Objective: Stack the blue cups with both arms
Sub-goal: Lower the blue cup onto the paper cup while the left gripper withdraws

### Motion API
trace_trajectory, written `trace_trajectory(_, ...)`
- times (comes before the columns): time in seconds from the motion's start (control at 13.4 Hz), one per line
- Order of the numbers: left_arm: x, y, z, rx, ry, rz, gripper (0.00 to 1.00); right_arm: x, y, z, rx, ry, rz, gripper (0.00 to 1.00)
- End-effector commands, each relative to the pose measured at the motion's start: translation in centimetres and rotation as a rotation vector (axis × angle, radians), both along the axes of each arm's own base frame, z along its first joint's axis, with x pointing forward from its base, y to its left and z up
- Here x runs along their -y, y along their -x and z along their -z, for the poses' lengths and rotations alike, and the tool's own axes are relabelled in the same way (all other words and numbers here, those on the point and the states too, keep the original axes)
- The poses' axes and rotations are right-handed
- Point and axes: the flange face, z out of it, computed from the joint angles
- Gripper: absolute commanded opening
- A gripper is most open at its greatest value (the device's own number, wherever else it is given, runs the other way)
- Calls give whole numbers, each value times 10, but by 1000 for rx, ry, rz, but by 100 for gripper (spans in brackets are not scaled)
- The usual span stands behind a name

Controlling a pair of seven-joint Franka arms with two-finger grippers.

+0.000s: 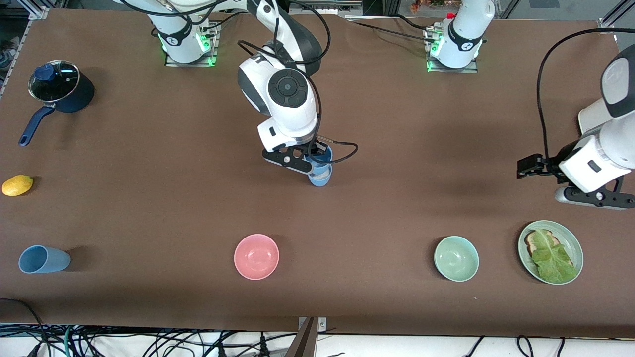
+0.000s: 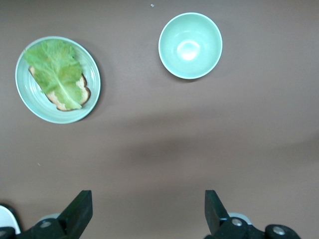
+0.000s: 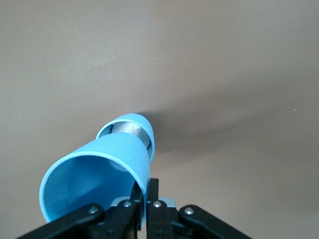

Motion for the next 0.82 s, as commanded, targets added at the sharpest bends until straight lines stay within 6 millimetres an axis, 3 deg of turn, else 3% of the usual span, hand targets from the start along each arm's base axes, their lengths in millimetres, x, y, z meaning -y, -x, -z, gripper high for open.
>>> trace_trajectory(0.0, -6, 3, -10, -7, 19, 170, 99, -7, -5, -2, 25, 3, 8, 0)
trace_trajectory(0.3, -25, 3, -9, -10, 44, 500, 99, -6, -5, 3, 33, 25, -2, 0)
trace_trajectory(0.52, -33, 2, -9, -4, 67, 788, 99, -6, -5, 6, 35, 32, -5, 0)
trace_trajectory(0.75, -34, -2, -14, 12, 70, 948, 99, -7, -5, 8, 40, 27, -4, 0)
